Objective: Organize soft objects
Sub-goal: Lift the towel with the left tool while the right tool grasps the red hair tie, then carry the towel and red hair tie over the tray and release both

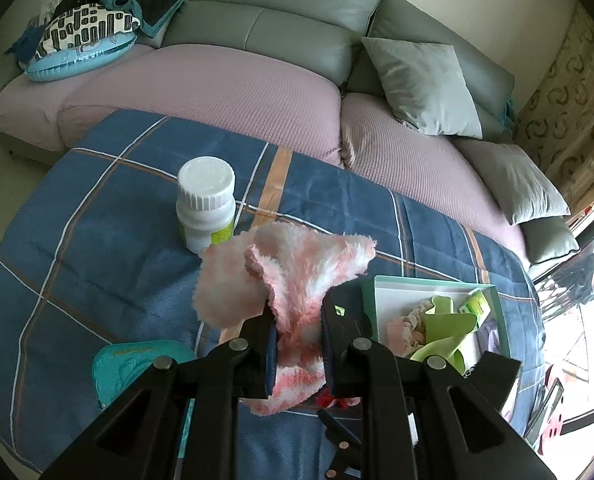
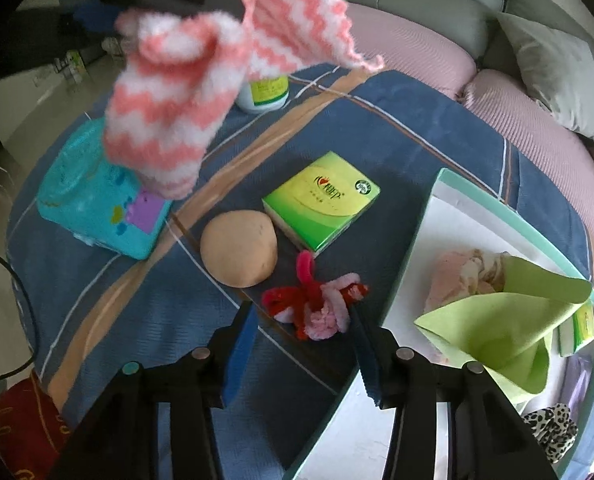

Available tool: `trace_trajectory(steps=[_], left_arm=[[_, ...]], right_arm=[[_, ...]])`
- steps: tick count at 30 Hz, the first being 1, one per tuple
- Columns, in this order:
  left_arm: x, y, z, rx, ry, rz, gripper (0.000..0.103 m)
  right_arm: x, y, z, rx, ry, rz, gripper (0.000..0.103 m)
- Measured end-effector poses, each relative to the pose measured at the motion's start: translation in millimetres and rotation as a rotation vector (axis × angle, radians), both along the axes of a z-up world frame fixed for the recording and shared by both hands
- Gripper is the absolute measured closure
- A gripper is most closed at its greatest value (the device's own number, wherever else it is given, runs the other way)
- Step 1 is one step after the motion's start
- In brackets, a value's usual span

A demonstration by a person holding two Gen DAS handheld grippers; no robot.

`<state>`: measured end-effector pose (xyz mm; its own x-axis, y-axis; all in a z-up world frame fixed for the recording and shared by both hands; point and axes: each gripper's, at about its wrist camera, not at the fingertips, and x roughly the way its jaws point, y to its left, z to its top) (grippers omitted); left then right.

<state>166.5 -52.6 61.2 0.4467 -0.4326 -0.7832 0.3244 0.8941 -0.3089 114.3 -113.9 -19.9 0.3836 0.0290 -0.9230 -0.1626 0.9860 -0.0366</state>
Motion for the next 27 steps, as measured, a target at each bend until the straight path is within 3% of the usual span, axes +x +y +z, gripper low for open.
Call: trace_trajectory(steps=[6,15,27], left_arm=[[1,0,-1,-0.008,0.005,-0.006,0.084],[0,2,1,-0.016,0.001,-0.001,0.084],[-24,-2,36,-0.065,-0.092,-0.039,0.084]], right_arm=[[-5,3,-6,-0.059,0.017,0.008,0.08],[-15,-8,20,-0.008,-0.049,-0.033,0.081],[-57,-50,97,-0.018,-0.253,-0.213,0.081]])
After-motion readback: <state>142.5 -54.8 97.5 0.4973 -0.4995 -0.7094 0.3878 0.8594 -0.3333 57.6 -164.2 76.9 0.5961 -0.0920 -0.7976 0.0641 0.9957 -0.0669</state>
